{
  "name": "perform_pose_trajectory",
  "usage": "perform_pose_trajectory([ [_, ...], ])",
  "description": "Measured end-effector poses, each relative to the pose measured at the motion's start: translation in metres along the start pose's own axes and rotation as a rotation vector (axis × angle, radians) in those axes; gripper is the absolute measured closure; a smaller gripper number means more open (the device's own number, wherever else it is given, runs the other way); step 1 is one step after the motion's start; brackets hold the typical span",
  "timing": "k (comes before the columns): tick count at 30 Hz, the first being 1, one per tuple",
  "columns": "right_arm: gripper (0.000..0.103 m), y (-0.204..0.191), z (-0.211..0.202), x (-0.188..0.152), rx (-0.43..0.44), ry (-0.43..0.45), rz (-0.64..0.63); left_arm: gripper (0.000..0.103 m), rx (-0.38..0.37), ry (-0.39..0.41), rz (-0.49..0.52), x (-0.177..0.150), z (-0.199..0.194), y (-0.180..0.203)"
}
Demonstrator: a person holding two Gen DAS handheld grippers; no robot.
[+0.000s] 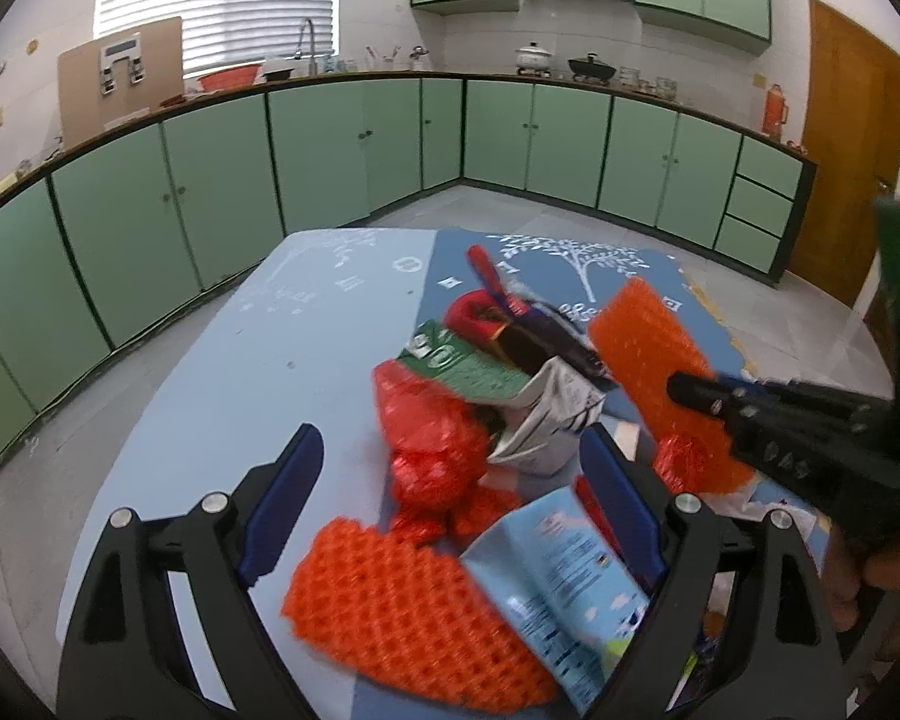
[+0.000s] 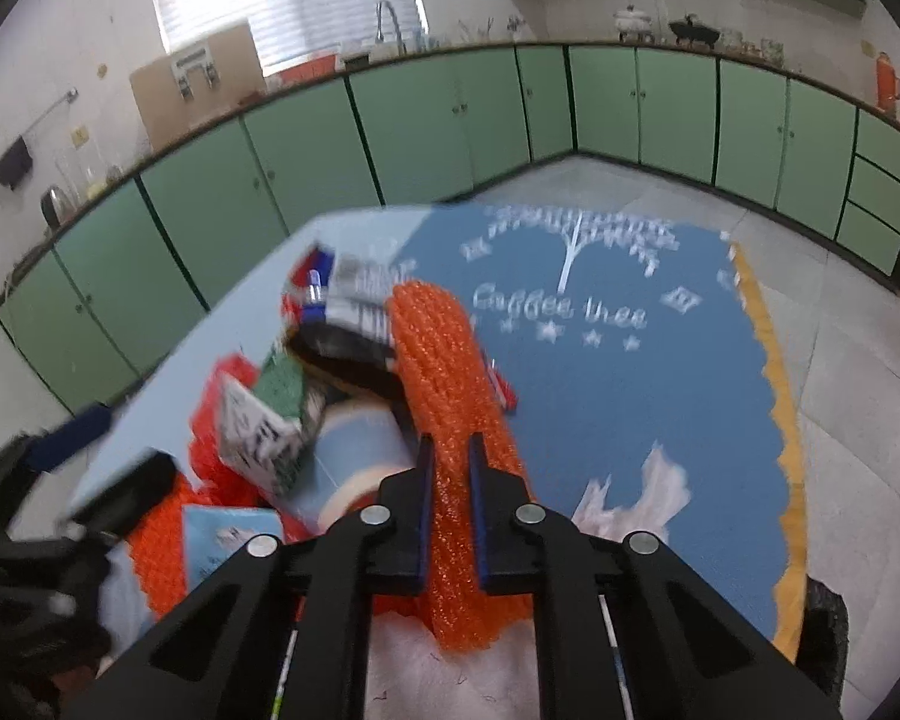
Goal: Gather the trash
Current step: 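Grasp the long orange foam net sleeve with the right gripper, then lift the orange sleeve with the right gripper while the left gripper grasps a white paper packet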
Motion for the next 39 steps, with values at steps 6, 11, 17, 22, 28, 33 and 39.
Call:
perform_pose_trajectory([
  [6, 0.093, 0.017, -0.027, 0.013, -0.001, 0.065, 0.043, 0.018, -0.002, 0.011, 0.041, 0.011, 0.012, 0.021],
  [11, 0.093, 0.030, -0.032, 0.012, -0.016, 0.069, 0.070, 0.023, 0.027, 0.014, 0.052, 0.017, 0.026, 0.032],
  [17, 0.093, 0.034, -0.030, 0.008, -0.028, 0.063, 0.068, 0.051, 0.035, -0.001, 0.045, 0.018, 0.036, 0.038],
  [22, 0.093, 0.032, -0.029, 0.004, -0.032, 0.063, 0.054, 0.065, 0.044, -0.011, 0.031, 0.013, 0.039, 0.038],
  [28, 0.093, 0.026, -0.030, -0.002, -0.021, 0.057, 0.050, 0.084, 0.050, 0.027, 0.019, 0.014, 0.029, 0.036],
  [33, 0.093, 0.019, -0.039, -0.003, -0.017, 0.073, 0.036, 0.103, 0.023, 0.087, -0.015, 0.017, 0.006, 0.024],
  [39, 0.093, 0.014, -0.049, -0.006, -0.012, 0.084, 0.031, 0.103, -0.019, 0.100, -0.029, 0.008, -0.012, 0.012],
])
Point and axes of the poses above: each gripper's, at about its wrist camera, not at the fingertips, and z roughly the way its jaws point, y to its right, x to its top, the point moved 6 cm from there along z, roughly the way its jaws point, and after that the axes turned 9 degrees about -y, right-handed, at the moved point
